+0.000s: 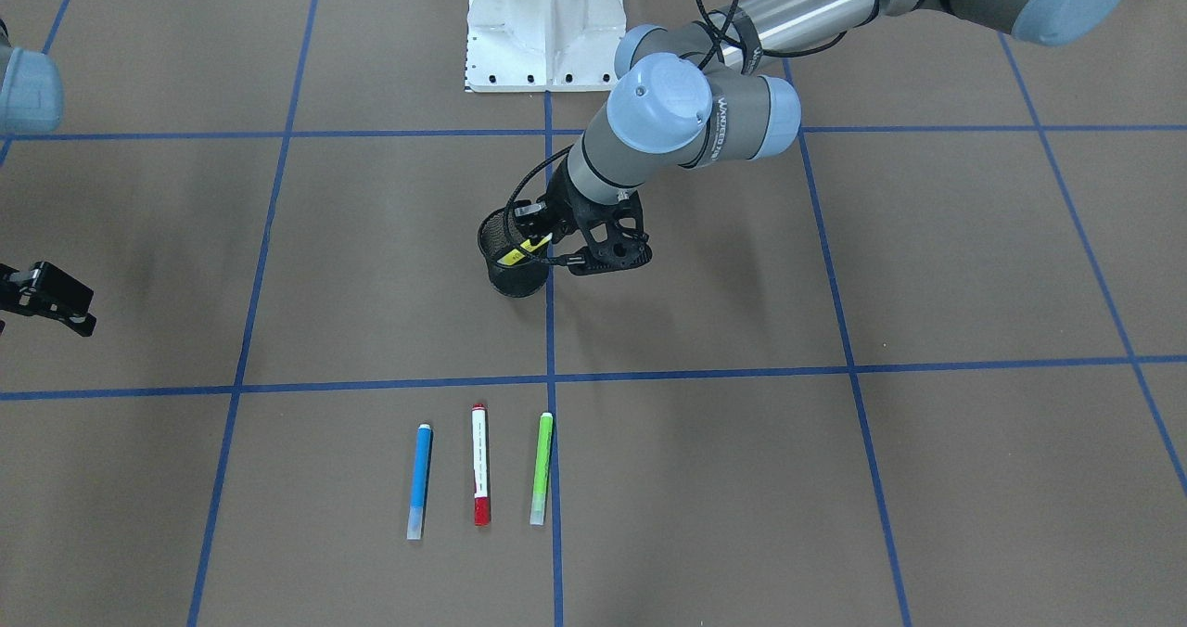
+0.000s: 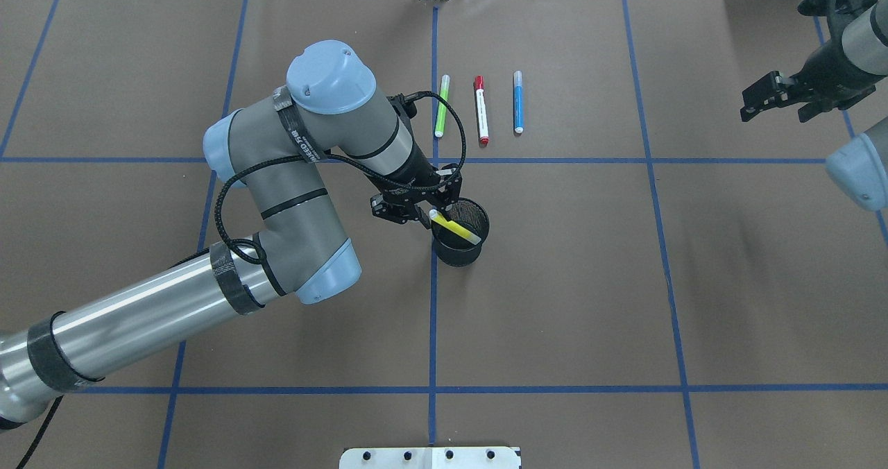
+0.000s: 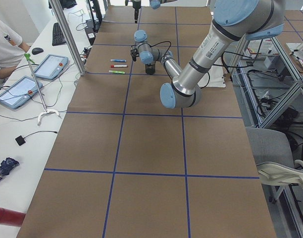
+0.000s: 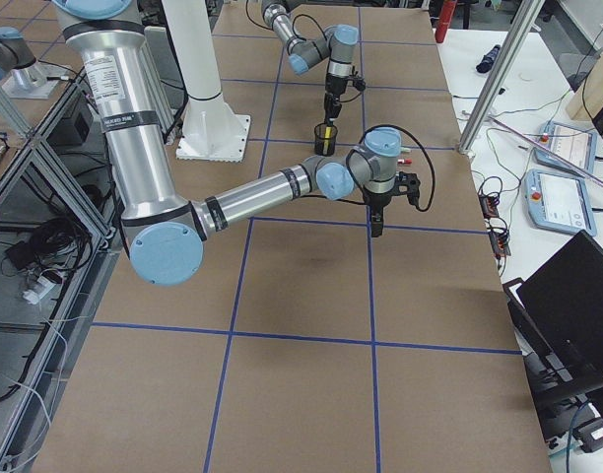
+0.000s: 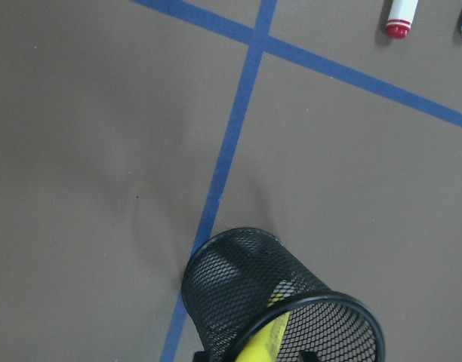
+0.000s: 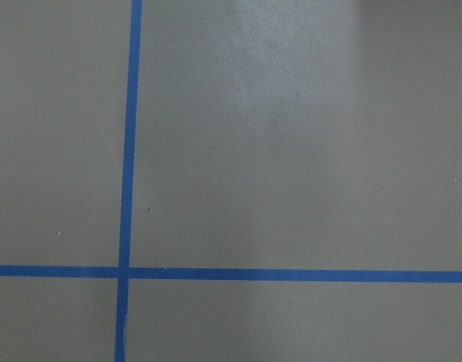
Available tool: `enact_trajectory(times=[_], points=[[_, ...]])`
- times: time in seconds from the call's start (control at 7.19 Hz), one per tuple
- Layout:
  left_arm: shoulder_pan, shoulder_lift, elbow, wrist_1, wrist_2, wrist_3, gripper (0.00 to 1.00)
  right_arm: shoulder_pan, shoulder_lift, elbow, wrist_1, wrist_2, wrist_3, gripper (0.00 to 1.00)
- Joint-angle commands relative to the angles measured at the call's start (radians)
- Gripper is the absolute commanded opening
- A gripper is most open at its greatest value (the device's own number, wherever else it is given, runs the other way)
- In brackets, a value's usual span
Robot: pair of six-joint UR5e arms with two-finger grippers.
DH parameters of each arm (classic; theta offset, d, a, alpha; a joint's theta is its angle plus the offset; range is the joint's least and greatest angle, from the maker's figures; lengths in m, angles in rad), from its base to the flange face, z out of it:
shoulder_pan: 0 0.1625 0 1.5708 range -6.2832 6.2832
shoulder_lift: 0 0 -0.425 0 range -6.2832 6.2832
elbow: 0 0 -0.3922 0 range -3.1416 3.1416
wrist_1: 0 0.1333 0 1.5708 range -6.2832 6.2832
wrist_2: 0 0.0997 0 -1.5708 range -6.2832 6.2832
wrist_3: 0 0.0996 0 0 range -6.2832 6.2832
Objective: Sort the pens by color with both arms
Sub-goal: 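Lower the left gripper into the cup and grasp the yellow highlighter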
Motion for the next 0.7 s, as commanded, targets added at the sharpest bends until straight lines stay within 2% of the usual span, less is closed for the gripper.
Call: enact_trajectory(times=[0.0, 0.28, 0.56], points=[[-0.003, 0.001, -0.007, -0.004, 0.0, 0.001, 0.0, 0.0, -0.001, 0.001, 0.0, -0.004, 0.0, 0.99], [-0.009, 0.001, -0.031, -0.004, 0.0, 0.002, 0.0, 0.0, -0.001, 0.004, 0.0, -0.004, 0.0, 0.99], [-0.056, 0.01, -0.152, 0.015, 0.0, -0.003, 0.0, 0.0, -0.002, 0.004, 0.0, -0.013, 0.002, 0.99]])
